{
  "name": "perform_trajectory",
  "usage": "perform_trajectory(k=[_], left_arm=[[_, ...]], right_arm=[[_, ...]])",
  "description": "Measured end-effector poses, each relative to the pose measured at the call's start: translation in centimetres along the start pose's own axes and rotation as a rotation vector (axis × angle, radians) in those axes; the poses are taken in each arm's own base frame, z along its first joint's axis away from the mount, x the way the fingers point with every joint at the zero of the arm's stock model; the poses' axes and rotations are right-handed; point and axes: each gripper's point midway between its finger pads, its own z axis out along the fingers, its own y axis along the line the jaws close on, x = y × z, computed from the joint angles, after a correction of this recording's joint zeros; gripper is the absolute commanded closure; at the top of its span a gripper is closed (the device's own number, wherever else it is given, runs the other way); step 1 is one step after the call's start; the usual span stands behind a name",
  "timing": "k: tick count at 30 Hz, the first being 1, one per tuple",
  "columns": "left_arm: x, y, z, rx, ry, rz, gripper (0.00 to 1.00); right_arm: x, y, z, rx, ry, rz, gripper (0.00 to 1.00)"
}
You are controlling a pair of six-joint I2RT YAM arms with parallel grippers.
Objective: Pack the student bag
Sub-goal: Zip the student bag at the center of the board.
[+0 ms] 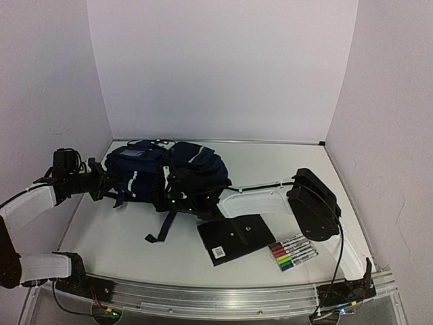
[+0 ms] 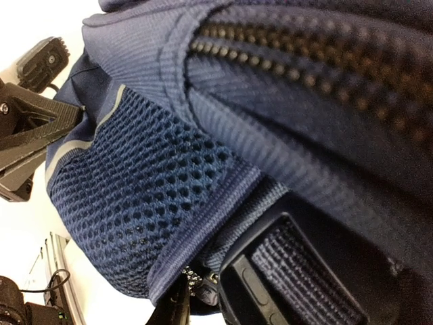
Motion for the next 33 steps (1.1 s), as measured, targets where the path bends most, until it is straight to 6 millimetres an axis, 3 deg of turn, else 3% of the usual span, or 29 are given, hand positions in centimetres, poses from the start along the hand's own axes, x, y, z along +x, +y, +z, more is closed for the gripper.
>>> perform_trajectory(k=[3, 10, 16, 23, 30, 33], left_arm=[[-0.1, 0.1, 0.0, -0.003, -0.006, -0.002, 1.0], [-0.2, 0.4, 0.0, -0.016, -0.013, 0.008, 1.0], [-0.2, 1.5, 0.7, -0.057, 0.012, 0.006, 1.0], [-2.1, 0.7, 1.9, -0.071, 0.024, 0.04, 1.0], [-5.2, 1.7, 4.7, -0.108, 0.048, 0.067, 1.0], [-7.1, 2.2, 6.4, -0.125, 0.055, 0.091, 0.99]], right_arm=[[0.1, -0.3, 0.3, 0.019, -0.003, 0.016, 1.0], [0.1, -0.9, 0.1, 0.079, -0.041, 0.063, 1.0], [0.8, -2.4, -3.2, 0.171, -0.034, 0.094, 1.0], [0.9, -4.3, -7.1, 0.229, -0.017, 0.149, 1.0], [2.7, -7.7, -7.8, 0.248, 0.051, 0.21, 1.0], [3.3, -7.9, -7.8, 0.215, 0.094, 0.222, 1.0]])
